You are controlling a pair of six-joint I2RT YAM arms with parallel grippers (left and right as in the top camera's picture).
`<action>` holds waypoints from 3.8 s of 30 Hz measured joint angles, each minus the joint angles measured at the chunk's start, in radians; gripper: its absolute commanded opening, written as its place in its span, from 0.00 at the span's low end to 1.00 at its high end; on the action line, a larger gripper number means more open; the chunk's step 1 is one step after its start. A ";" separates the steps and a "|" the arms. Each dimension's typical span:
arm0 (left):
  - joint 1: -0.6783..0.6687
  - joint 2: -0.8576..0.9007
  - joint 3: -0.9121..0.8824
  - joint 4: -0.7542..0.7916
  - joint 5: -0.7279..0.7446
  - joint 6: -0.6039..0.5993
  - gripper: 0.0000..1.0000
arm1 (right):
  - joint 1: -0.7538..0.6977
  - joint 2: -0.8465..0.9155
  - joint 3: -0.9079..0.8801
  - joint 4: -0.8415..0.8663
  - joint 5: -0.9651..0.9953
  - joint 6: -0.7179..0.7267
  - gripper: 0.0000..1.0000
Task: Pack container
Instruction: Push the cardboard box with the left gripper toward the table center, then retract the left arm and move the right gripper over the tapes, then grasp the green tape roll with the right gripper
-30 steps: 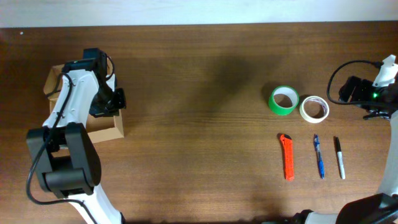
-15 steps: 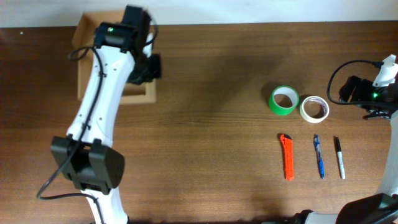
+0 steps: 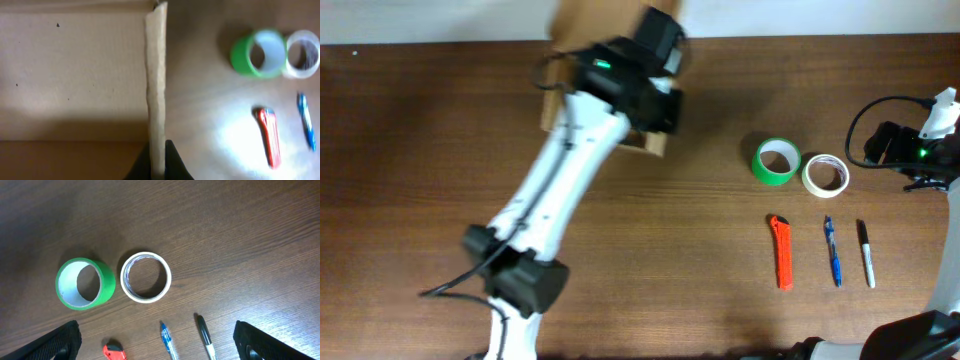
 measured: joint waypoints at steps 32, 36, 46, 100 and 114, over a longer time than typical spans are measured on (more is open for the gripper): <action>-0.224 0.344 0.000 0.024 -0.016 0.047 0.05 | 0.000 0.000 0.000 -0.018 -0.011 0.000 0.99; -0.224 0.352 0.002 0.010 -0.016 0.055 0.50 | 0.000 0.000 0.000 -0.019 -0.011 0.000 0.99; -0.223 0.393 0.213 -0.167 -0.061 0.070 0.78 | 0.000 0.000 0.000 -0.019 -0.011 0.000 0.99; 0.974 0.079 -0.121 -0.061 -0.383 0.171 1.00 | 0.330 0.549 0.299 -0.174 0.144 0.285 0.61; 0.974 0.079 -0.122 -0.060 -0.383 0.171 1.00 | 0.326 0.644 0.299 -0.135 0.133 0.311 0.45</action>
